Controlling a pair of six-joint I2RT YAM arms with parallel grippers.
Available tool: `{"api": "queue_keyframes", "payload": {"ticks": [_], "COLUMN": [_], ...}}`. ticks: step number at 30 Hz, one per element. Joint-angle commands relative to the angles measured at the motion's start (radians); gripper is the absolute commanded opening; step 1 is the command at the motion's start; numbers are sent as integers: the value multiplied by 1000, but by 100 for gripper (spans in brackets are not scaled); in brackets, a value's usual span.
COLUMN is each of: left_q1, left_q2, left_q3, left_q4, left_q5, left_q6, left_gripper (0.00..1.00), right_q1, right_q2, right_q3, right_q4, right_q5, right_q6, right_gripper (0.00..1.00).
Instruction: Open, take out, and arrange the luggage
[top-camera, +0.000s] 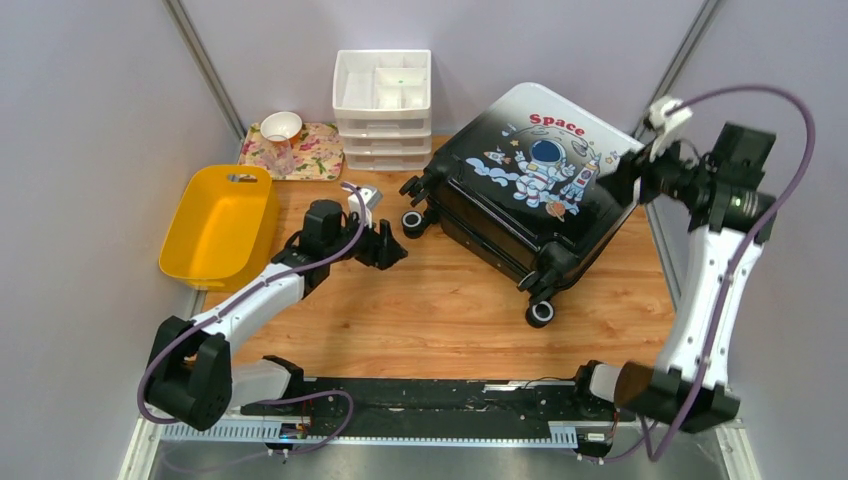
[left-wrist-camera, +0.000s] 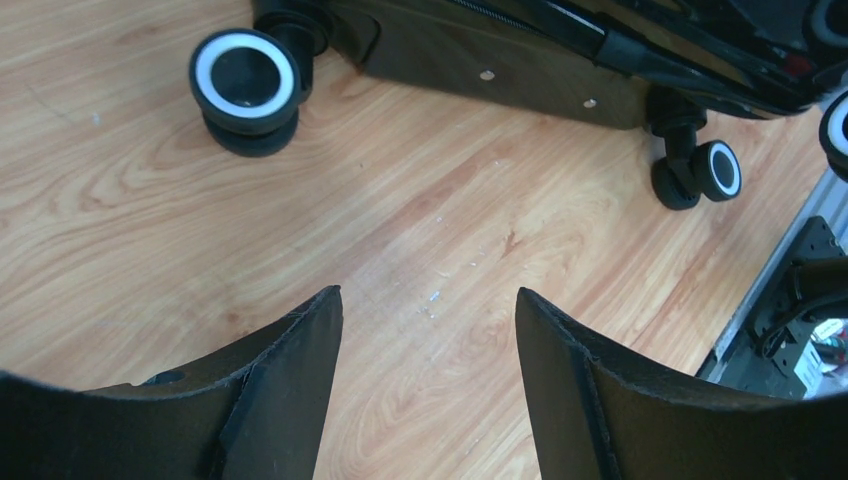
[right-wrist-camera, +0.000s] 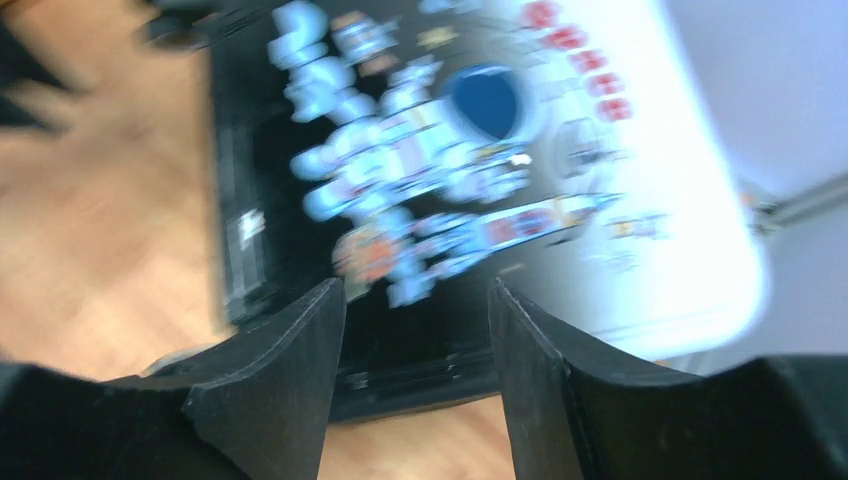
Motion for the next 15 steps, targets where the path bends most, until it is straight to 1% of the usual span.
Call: {"api": "queue_keyframes", "payload": {"ticks": [1, 2, 3, 4, 5, 6, 7, 8, 9, 11, 12, 14, 15], "left_q1": [-27, -30, -38, -38, -39, -44, -44, -45, -45, -44, -44, -45, -47], "left_q2": [-2, -8, -11, -16, -25, -29, -40, -43, -49, -63, -69, -86, -91], "left_q3": [-44, -50, -58, -76, -87, -96, -115, -124, -133, -155, -164, -187, -193], "left_q4": [61, 62, 62, 64, 69, 70, 70, 76, 78, 78, 78, 78, 78], "left_q5": [19, 22, 22, 22, 24, 25, 21, 18, 15, 12, 15, 19, 21], "left_q6": [-26, -24, -24, -27, -29, -30, -32, -32, -36, -44, -52, -61, -61], "left_gripper": [72, 72, 72, 72, 72, 72, 72, 72, 72, 72, 72, 72, 72], "right_q1": [-21, -21, -21, -21, -21, -21, -21, -21, -21, -19, -19, -19, -19], "right_q2": [285, 337, 392, 501, 555, 645, 684, 721, 782, 835, 885, 943, 1003], "right_q3": [176, 278, 334, 401, 508, 558, 590, 636, 646, 657, 666, 690, 738], "right_q4": [420, 451, 483, 491, 494, 518, 538, 560, 610, 670, 727, 758, 749], "right_q5": [246, 300, 407, 461, 513, 608, 648, 720, 745, 794, 839, 893, 887], "right_q6": [409, 435, 457, 502, 523, 536, 559, 563, 561, 550, 552, 581, 578], "right_gripper": [59, 59, 58, 57, 56, 56, 56, 56, 56, 58, 59, 58, 57]}}
